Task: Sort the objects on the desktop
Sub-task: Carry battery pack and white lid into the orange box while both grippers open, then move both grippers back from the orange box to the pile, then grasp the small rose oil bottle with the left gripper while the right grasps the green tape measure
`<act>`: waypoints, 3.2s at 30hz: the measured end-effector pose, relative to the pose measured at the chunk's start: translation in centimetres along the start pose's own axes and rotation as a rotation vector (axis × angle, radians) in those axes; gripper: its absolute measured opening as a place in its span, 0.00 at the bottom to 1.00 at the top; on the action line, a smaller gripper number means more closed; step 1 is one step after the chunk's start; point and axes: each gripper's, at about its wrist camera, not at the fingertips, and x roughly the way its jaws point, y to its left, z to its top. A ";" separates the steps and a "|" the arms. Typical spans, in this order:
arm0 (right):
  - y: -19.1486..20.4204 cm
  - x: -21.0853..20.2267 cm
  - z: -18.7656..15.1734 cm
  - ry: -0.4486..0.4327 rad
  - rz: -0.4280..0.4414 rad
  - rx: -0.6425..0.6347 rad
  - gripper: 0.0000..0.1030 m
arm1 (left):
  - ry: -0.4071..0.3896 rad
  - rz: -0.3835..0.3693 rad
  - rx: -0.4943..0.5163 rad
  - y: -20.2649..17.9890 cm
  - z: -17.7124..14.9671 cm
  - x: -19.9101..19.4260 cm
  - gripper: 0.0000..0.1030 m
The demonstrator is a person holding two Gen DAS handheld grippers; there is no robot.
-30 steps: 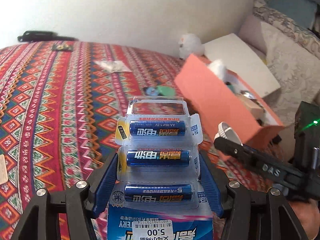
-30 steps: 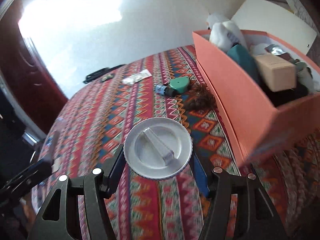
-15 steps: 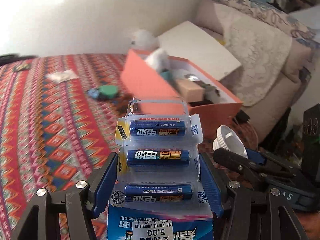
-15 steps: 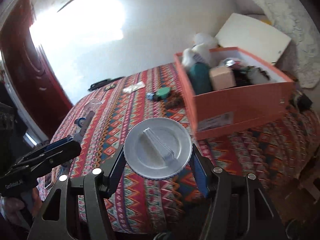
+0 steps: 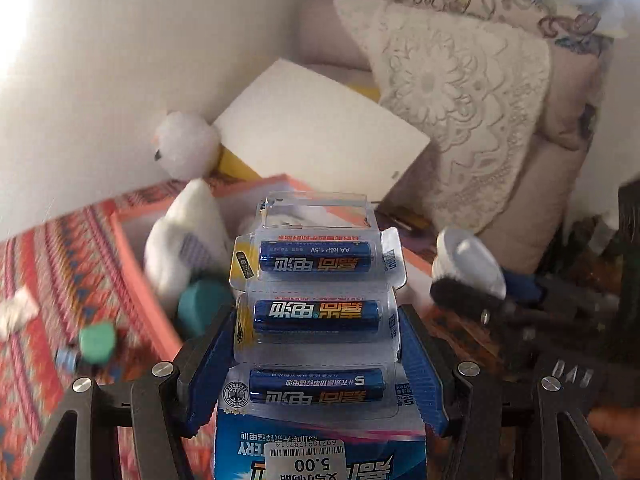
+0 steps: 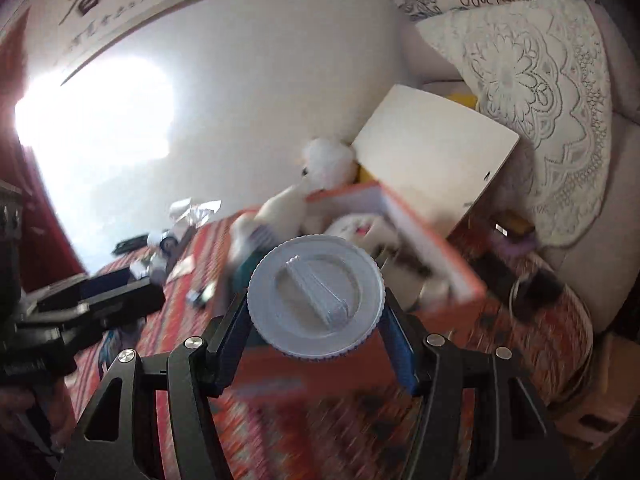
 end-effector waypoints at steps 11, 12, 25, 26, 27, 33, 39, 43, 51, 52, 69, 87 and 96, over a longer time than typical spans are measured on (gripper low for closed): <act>-3.3 18.9 9.1 0.105 -0.068 -0.028 0.72 | 0.060 0.076 -0.028 2.8 0.0 6.6 0.85; -3.3 20.1 9.0 0.129 -0.088 -0.033 0.78 | 0.054 0.078 -0.038 2.9 -0.2 5.9 0.92; 4.0 8.4 2.7 0.027 -0.123 -0.182 0.85 | 0.001 0.135 -0.146 5.1 -4.6 -3.8 0.98; 5.0 7.0 2.3 0.007 -0.121 -0.198 0.87 | 0.005 0.149 -0.156 5.5 -5.2 -4.5 0.98; 5.9 5.7 1.9 -0.006 -0.112 -0.211 0.88 | 0.011 0.164 -0.168 6.1 -6.0 -5.3 0.98; 11.3 0.5 -0.7 -0.019 -0.020 -0.248 0.90 | 0.040 0.257 -0.227 10.5 -11.1 -9.2 0.98; 17.8 0.3 -4.4 0.026 0.118 -0.330 0.90 | 0.110 0.371 -0.302 17.3 -16.4 -12.1 0.98; 21.5 4.8 -6.3 0.124 0.201 -0.342 0.90 | 0.114 0.421 -0.343 21.1 -17.4 -12.7 0.98; 25.2 18.1 -5.0 0.285 0.148 -0.235 0.85 | 0.138 0.360 -0.335 25.8 -17.0 -7.5 0.98; 25.2 19.9 -4.2 0.314 0.148 -0.199 0.84 | 0.140 0.330 -0.304 25.6 -16.7 -6.0 0.98; 22.1 29.7 2.7 0.375 0.205 -0.019 0.83 | 0.293 0.123 -0.045 27.9 -11.1 13.3 0.61; 24.1 39.3 -5.7 0.520 -0.134 -0.123 0.83 | 0.200 0.212 -0.287 29.2 -17.3 2.9 0.62; 26.1 33.5 -6.3 0.486 0.089 -0.184 0.58 | 0.174 0.236 -0.364 28.2 -19.2 -1.6 0.62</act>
